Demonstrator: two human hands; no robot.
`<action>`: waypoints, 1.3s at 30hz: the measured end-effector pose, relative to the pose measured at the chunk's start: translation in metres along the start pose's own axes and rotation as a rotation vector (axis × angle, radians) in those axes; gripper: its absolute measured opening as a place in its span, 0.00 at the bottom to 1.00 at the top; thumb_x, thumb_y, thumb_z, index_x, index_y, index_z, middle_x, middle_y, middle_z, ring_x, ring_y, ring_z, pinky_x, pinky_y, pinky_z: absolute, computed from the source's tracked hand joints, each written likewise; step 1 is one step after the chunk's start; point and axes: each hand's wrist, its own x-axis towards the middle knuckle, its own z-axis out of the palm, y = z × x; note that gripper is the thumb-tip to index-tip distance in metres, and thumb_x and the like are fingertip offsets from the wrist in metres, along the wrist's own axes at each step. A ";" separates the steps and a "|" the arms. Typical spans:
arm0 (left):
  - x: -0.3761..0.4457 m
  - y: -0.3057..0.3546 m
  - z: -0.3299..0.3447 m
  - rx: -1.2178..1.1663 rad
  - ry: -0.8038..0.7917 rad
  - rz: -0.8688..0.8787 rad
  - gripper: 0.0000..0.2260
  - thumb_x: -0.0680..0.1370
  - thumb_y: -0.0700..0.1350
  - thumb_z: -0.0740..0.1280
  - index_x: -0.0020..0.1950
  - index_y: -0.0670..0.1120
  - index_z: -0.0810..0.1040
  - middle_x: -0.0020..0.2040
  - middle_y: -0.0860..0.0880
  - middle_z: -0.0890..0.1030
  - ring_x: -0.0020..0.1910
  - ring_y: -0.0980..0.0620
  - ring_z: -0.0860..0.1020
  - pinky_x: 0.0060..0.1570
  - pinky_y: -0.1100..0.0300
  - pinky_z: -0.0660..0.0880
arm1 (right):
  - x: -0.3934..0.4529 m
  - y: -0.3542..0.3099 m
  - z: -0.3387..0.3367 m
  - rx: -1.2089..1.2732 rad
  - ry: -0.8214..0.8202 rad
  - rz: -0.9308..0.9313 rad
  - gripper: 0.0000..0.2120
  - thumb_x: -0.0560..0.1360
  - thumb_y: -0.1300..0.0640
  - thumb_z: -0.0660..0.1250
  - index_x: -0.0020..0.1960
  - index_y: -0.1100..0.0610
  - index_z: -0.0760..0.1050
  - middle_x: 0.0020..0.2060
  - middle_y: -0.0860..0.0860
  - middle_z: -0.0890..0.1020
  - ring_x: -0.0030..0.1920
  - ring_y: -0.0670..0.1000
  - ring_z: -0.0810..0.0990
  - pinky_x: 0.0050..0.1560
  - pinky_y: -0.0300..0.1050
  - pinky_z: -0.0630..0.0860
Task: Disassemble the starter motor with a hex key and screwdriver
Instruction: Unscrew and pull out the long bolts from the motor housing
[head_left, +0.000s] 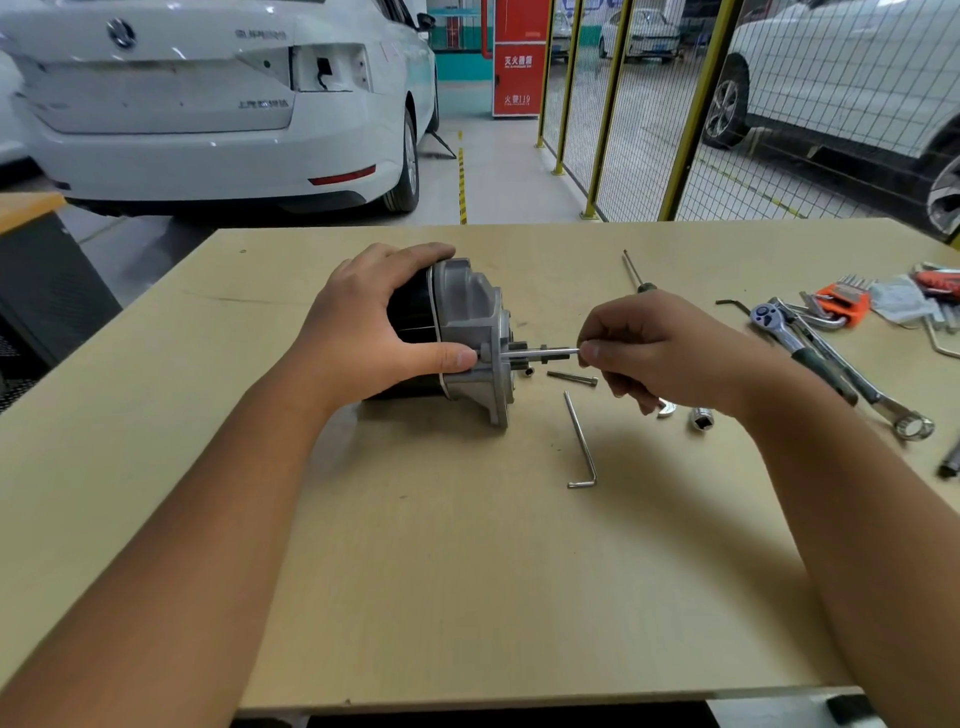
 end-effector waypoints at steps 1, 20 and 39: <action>0.000 0.000 0.000 0.000 0.000 0.001 0.44 0.59 0.72 0.74 0.75 0.64 0.72 0.63 0.57 0.76 0.65 0.51 0.74 0.67 0.47 0.73 | 0.000 0.000 0.000 0.000 0.008 0.001 0.10 0.82 0.61 0.64 0.43 0.55 0.80 0.27 0.51 0.80 0.24 0.51 0.74 0.26 0.41 0.73; 0.000 0.001 -0.001 0.000 -0.002 0.010 0.44 0.59 0.72 0.74 0.75 0.63 0.71 0.63 0.57 0.76 0.64 0.50 0.74 0.66 0.45 0.74 | 0.002 -0.008 0.006 -0.046 0.121 -0.013 0.12 0.81 0.57 0.65 0.40 0.55 0.79 0.25 0.49 0.78 0.22 0.49 0.72 0.22 0.43 0.71; 0.000 0.000 0.000 0.004 0.005 0.024 0.44 0.60 0.71 0.75 0.75 0.63 0.72 0.62 0.57 0.76 0.63 0.51 0.75 0.66 0.45 0.74 | -0.002 -0.010 0.005 -0.163 0.175 -0.123 0.04 0.77 0.57 0.71 0.44 0.54 0.82 0.34 0.50 0.83 0.34 0.45 0.78 0.36 0.41 0.72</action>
